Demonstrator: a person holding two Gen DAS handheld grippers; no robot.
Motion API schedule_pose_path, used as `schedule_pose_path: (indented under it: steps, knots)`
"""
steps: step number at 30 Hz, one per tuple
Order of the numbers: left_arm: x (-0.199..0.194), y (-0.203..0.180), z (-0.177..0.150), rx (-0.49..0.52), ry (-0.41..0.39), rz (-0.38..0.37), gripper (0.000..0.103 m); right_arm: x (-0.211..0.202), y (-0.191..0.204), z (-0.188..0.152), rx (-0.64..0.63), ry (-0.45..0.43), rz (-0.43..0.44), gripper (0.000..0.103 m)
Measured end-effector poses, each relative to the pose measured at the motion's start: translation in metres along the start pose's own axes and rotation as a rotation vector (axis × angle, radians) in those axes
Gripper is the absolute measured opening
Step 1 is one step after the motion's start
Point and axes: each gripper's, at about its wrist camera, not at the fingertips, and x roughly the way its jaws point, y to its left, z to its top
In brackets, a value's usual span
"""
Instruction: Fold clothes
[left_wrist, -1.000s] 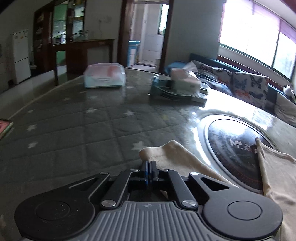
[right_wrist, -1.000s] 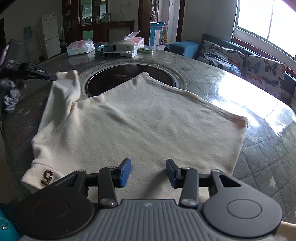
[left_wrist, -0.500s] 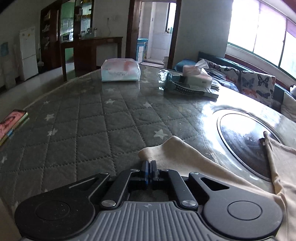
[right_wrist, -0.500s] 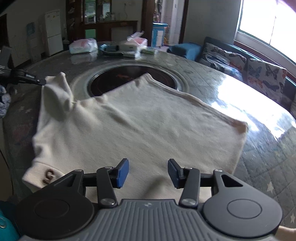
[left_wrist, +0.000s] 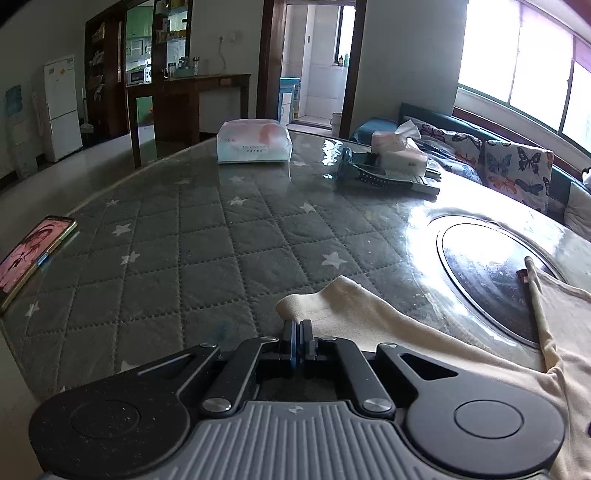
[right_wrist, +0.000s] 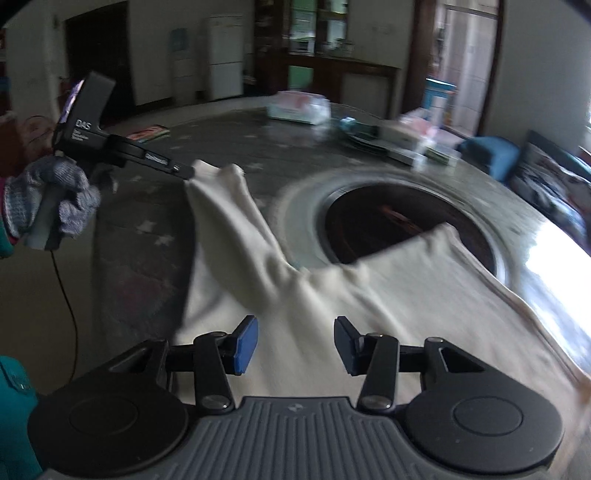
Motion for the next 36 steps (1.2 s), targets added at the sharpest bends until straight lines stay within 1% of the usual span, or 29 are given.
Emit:
schedule_pose_path:
  steps: [2, 4, 6, 9, 12, 14, 17, 19, 21, 22, 27, 30, 34, 36]
  knots:
    - [0.000, 0.001, 0.001, -0.008, -0.003, -0.003, 0.002, 0.015, 0.003, 0.009, -0.014, 0.009, 0.040, 0.046]
    - [0.000, 0.001, 0.004, -0.013, -0.009, -0.005, 0.002, 0.029, 0.005, 0.014, -0.026, 0.025, 0.061, 0.046]
    - [0.001, 0.000, 0.005, -0.014, -0.012, -0.005, 0.002, 0.043, 0.006, 0.017, -0.036, 0.037, 0.064, 0.046]
    - [0.003, 0.000, 0.006, -0.012, -0.013, -0.005, 0.002, 0.053, 0.004, 0.019, -0.020, 0.042, 0.056, 0.046]
    - [0.004, 0.000, 0.007, -0.010, -0.013, -0.006, 0.002, 0.053, 0.000, 0.020, 0.004, 0.031, 0.040, 0.046]
    - [0.005, 0.000, 0.007, -0.009, -0.014, -0.006, 0.002, 0.047, 0.000, 0.021, 0.020, 0.019, 0.053, 0.046]
    - [0.006, -0.001, 0.008, -0.007, -0.014, -0.007, 0.002, 0.039, 0.008, 0.021, -0.012, 0.006, 0.086, 0.046]
    - [0.006, -0.001, 0.008, -0.007, -0.015, -0.007, 0.002, 0.042, 0.016, 0.020, -0.031, 0.013, 0.098, 0.046]
    - [0.004, 0.001, 0.008, -0.013, -0.018, -0.009, 0.002, 0.050, 0.018, 0.021, -0.021, 0.022, 0.107, 0.046]
    - [0.002, 0.001, 0.008, -0.015, -0.020, -0.010, 0.002, 0.054, 0.019, 0.021, -0.011, 0.027, 0.111, 0.047]
    - [-0.001, 0.002, 0.014, -0.010, -0.032, -0.021, 0.002, 0.055, 0.029, 0.024, -0.020, 0.013, 0.178, 0.047]
    - [0.003, 0.002, 0.016, -0.012, -0.029, 0.010, 0.003, 0.058, 0.034, 0.024, -0.012, 0.025, 0.214, 0.048]
    - [0.000, 0.006, 0.016, -0.032, -0.010, -0.023, 0.004, 0.055, 0.043, 0.021, -0.041, 0.019, 0.234, 0.046]
    - [-0.005, -0.001, 0.015, -0.011, -0.014, -0.065, 0.004, 0.049, 0.043, 0.022, -0.039, 0.008, 0.232, 0.046]
